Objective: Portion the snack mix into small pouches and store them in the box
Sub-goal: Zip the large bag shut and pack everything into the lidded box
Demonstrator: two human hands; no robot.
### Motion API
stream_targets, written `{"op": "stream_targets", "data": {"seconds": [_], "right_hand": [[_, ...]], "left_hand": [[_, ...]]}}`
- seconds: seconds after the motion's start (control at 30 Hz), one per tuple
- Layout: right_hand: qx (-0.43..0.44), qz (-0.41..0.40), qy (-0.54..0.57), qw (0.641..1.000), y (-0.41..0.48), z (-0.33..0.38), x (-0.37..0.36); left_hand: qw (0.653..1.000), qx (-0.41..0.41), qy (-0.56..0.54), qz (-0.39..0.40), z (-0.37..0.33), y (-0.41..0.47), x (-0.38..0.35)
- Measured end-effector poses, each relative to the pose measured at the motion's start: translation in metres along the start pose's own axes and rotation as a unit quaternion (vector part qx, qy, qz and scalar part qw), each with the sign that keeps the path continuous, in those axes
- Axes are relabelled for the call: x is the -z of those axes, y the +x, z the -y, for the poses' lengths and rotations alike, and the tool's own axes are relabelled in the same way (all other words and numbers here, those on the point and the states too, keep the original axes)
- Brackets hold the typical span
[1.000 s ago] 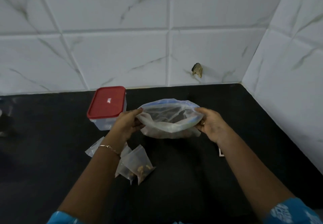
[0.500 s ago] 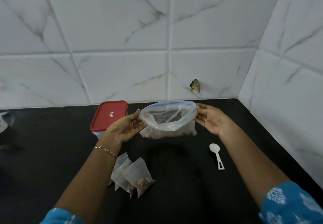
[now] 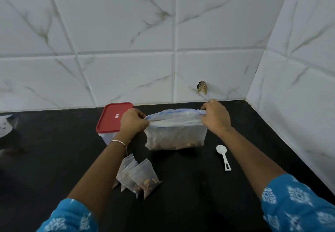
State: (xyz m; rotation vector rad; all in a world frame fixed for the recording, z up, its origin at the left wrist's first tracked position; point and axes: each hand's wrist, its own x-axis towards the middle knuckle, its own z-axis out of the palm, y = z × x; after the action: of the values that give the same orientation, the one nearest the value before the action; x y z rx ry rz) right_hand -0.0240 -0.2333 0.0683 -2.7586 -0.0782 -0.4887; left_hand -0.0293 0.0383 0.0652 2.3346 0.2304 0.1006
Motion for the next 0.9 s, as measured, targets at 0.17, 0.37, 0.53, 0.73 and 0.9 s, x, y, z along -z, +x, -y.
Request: {"op": "stream_targets", "data": {"seconds": [0.17, 0.37, 0.53, 0.73, 0.9], "right_hand": [[-0.030, 0.056, -0.046, 0.997, -0.004, 0.001, 0.002], [-0.231, 0.251, 0.375, 0.862, -0.004, 0.002, 0.018], [-0.259, 0.269, 0.525, 0.765, 0.000, -0.006, 0.014], [-0.276, 0.232, 0.641, 0.677, 0.000, -0.010, 0.014], [-0.227, 0.237, 0.634, 0.700, -0.001, -0.010, 0.019]], "left_hand": [[0.988, -0.075, 0.133, -0.024, -0.005, -0.004, 0.003], [0.999, -0.017, -0.012, 0.050, -0.005, -0.005, 0.002], [0.963, 0.107, -0.204, 0.137, -0.018, -0.011, 0.010], [0.901, 0.143, -0.350, 0.213, -0.008, -0.010, 0.022], [0.949, 0.082, -0.251, 0.172, -0.010, -0.009, 0.021]]}}
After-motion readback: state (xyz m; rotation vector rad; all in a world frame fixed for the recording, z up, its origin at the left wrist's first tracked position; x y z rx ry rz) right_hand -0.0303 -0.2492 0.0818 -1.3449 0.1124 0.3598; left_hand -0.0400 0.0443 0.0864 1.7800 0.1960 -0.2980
